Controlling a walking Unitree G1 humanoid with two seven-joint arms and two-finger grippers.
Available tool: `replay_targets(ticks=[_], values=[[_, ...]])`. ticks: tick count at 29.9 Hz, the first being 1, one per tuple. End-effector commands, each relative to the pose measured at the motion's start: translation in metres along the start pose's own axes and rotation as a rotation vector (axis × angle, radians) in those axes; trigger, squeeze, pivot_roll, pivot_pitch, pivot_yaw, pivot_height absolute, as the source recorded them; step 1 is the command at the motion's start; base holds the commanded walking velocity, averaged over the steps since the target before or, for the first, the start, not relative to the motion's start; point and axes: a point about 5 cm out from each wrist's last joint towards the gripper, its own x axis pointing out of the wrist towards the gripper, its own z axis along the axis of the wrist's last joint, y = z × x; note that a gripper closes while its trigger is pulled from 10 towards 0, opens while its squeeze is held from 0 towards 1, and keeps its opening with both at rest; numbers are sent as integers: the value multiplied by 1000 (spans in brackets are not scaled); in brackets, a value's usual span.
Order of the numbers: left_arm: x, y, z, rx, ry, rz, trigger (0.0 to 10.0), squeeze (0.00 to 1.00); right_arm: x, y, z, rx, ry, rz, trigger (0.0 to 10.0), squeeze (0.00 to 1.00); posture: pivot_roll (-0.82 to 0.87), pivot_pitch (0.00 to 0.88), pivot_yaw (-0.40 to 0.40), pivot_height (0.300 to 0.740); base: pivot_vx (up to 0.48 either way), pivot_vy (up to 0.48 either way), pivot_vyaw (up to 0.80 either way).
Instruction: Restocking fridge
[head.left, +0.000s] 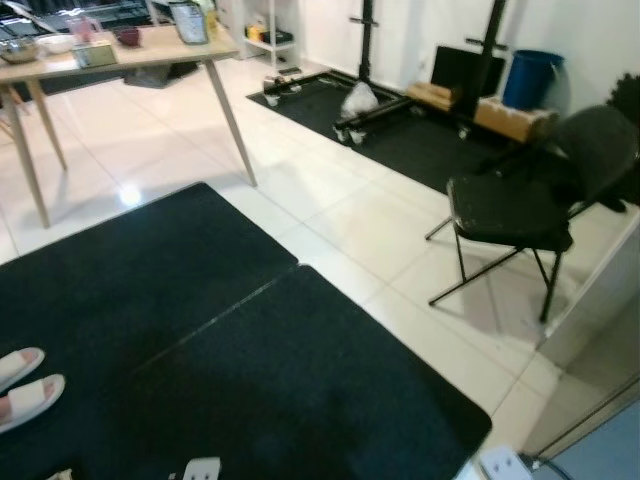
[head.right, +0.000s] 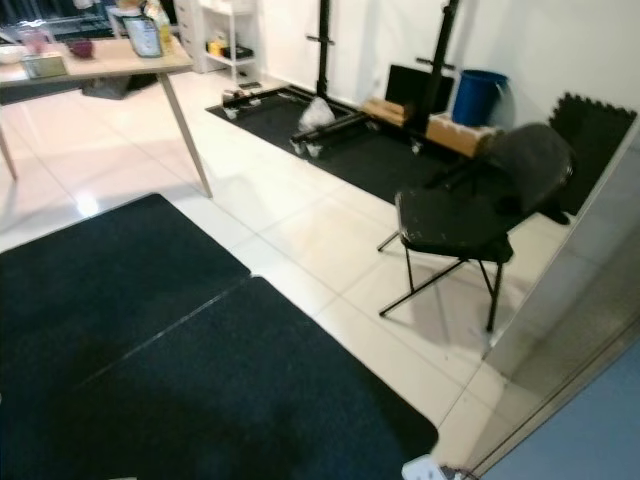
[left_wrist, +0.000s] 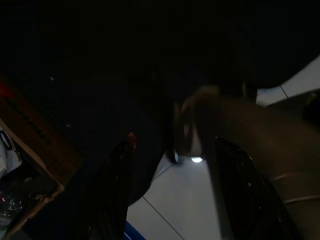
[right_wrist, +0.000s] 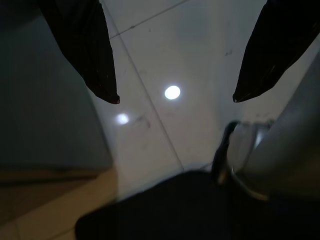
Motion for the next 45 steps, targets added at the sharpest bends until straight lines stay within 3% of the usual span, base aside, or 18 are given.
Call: replay_targets(ticks=[1,10,36,45], values=[[0,0,-3,17,17,-2,10000,0,1,6,-1,-8,-1,27,10000,0,-58,0,-35,740,349,0,0],[0,-1,-2,18,14,-5,10000,0,1,3,2,-13,-9,23,10000,0,-59,0,-36,740,350,0,706],[1,-4,0,16,13,-10,10000,0,1,2,-2,-23,17,-14,10000,0,-64,0,-35,740,354,0,0],[-2,10,2,14,7,23,10000,0,1,5,-5,-30,30,-26,10000,0,-70,0,-26,740,354,0,0]])
